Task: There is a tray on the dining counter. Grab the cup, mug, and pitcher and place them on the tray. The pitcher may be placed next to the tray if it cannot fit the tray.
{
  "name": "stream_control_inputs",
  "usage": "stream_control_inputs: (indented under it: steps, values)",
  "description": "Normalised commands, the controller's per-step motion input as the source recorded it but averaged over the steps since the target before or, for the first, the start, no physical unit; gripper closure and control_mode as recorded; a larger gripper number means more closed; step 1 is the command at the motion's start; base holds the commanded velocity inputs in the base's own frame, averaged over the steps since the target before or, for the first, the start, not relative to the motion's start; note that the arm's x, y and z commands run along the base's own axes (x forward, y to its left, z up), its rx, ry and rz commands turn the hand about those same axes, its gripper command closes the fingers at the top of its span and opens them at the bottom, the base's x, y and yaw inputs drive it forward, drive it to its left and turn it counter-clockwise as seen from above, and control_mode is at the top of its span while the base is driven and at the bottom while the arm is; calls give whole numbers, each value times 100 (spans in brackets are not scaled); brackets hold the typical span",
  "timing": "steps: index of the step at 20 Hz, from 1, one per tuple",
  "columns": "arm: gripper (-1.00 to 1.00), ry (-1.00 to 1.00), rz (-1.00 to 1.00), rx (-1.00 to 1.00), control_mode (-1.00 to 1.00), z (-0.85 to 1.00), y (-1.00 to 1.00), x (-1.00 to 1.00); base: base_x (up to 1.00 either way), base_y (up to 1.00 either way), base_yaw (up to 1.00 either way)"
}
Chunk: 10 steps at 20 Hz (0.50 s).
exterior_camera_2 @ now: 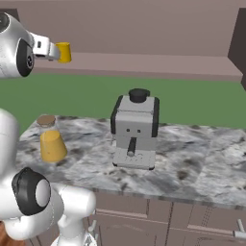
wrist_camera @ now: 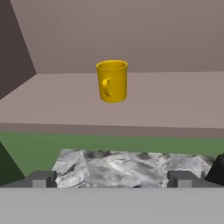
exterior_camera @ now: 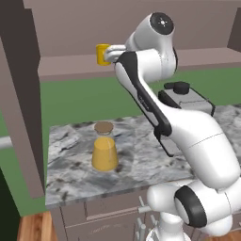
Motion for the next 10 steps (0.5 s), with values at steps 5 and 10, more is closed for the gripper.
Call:
stream_control_inputs:
  steps: [5,10]
  values:
    - [-100,-4,0,0,-100,-2,8,36,0,0,0]
    - [-100,-7,0,0,-100,-3,5,29,0,0,0]
